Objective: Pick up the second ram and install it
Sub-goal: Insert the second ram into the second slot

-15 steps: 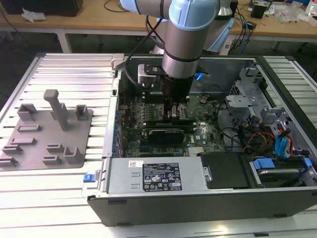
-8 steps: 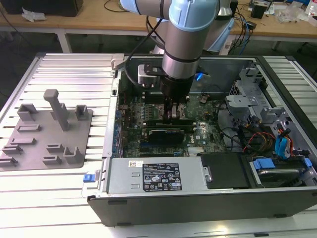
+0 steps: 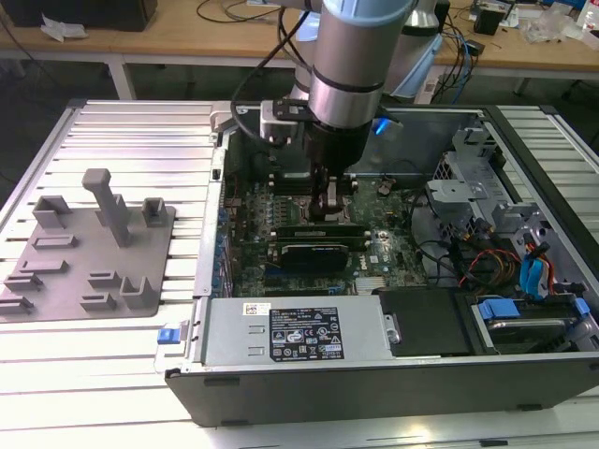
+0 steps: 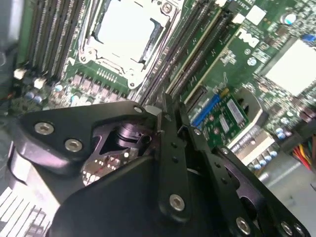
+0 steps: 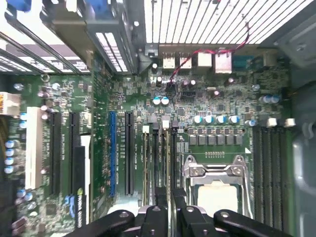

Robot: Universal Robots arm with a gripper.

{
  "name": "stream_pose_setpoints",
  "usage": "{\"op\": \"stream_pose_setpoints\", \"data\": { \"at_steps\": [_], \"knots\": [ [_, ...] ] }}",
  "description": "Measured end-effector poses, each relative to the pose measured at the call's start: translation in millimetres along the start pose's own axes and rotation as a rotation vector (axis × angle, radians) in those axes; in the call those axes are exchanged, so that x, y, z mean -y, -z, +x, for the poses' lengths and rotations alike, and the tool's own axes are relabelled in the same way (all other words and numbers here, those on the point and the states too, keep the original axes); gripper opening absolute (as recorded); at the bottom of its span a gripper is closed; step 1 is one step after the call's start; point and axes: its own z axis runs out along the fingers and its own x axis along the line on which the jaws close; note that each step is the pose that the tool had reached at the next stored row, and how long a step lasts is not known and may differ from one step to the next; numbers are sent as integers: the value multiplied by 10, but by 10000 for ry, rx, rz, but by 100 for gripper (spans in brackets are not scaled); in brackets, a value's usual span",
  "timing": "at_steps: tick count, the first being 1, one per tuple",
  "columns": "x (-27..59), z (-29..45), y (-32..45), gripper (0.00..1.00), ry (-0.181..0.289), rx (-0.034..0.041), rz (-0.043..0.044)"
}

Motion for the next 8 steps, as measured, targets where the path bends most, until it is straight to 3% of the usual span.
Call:
{"op": "stream_pose_setpoints", "data": {
  "at_steps": [1, 3, 8],
  "knots": [
    [-1, 0, 12, 17, 0, 2, 19],
    [-7, 0, 11, 17, 12, 6, 714],
    [38, 0, 8, 15, 13, 5, 745]
  ]
}}
